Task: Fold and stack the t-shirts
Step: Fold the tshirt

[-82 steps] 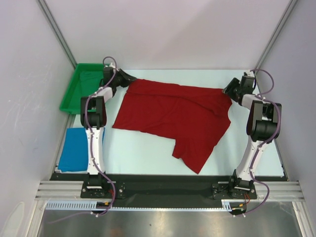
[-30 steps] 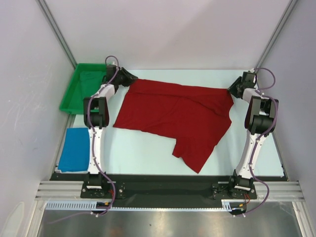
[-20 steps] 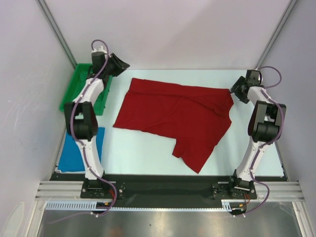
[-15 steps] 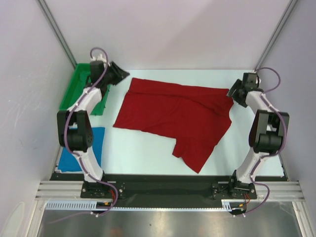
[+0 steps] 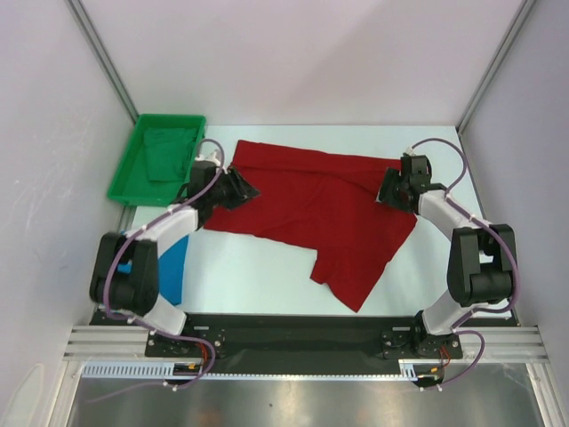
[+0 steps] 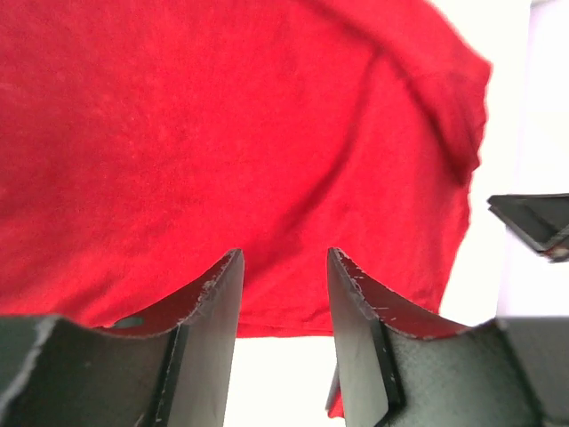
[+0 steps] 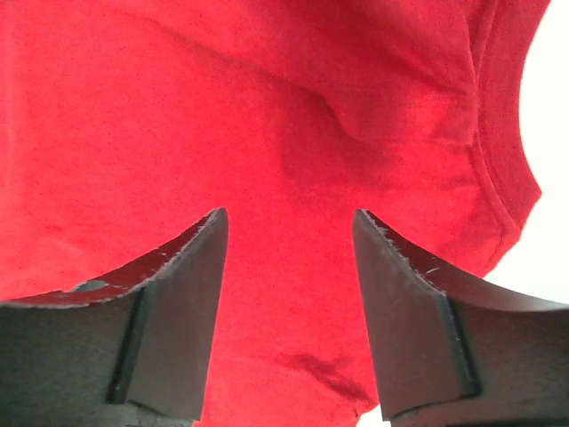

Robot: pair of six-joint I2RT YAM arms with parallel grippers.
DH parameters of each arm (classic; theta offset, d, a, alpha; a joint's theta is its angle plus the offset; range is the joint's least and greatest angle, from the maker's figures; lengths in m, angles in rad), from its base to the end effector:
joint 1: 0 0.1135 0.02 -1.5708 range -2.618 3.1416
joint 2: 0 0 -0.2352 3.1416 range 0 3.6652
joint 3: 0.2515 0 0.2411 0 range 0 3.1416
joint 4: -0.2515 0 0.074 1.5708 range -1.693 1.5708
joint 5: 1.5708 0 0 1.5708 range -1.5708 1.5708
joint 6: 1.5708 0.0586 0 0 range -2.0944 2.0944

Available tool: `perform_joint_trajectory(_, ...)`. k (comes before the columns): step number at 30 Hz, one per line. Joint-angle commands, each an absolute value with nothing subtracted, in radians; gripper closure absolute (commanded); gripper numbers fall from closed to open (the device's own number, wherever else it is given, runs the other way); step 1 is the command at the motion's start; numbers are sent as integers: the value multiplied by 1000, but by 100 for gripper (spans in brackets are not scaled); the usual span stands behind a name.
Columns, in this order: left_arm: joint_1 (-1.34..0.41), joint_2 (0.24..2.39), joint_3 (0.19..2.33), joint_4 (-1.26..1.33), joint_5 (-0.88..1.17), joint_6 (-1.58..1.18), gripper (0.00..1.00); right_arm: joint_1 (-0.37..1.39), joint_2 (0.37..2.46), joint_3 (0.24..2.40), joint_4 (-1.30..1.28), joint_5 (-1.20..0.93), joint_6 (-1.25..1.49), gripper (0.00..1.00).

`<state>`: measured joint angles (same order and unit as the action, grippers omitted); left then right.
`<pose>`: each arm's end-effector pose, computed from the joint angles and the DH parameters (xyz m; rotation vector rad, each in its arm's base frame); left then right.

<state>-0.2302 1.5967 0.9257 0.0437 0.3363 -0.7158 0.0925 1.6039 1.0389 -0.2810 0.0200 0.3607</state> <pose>0.3373 -0.0989 0.1745 -0.3590 2.2764 -0.8806 0.3437 0.0307 0.1750 0.3333 2.4018 0.1829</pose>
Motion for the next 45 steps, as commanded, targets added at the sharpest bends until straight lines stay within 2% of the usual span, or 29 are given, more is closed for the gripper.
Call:
perform_joint_trajectory(1,-216,1439,853,152,297,-761,52,95,1597,1042,-177,-28,337,38)
perform_joint_trajectory(12,-302,1207,506,221,364,-782,52,89,1787,1060,12,-54,409,42)
perform_joint_trajectory(18,-313,1167,534,186,379,-752,52,89,1833,1037,161,-2,437,53)
perform_joint_trajectory(23,-324,1184,583,179,370,-733,52,84,1902,1118,92,46,462,55)
perform_joint_trajectory(31,-328,1218,600,193,399,-729,52,69,1980,1259,80,103,469,54)
perform_joint_trajectory(34,-328,1203,595,190,394,-719,52,42,2038,1388,67,95,462,53)
perform_joint_trajectory(35,-328,1198,595,189,396,-716,52,19,2105,1507,26,91,460,53)
perform_joint_trajectory(39,-328,1184,600,169,400,-706,52,-32,2198,1730,-129,13,460,51)
perform_joint_trajectory(43,-328,1169,586,161,385,-703,52,-32,2114,1676,-147,9,425,43)
perform_joint_trajectory(45,-328,1177,584,170,387,-707,52,-34,2038,1614,-149,-17,422,42)
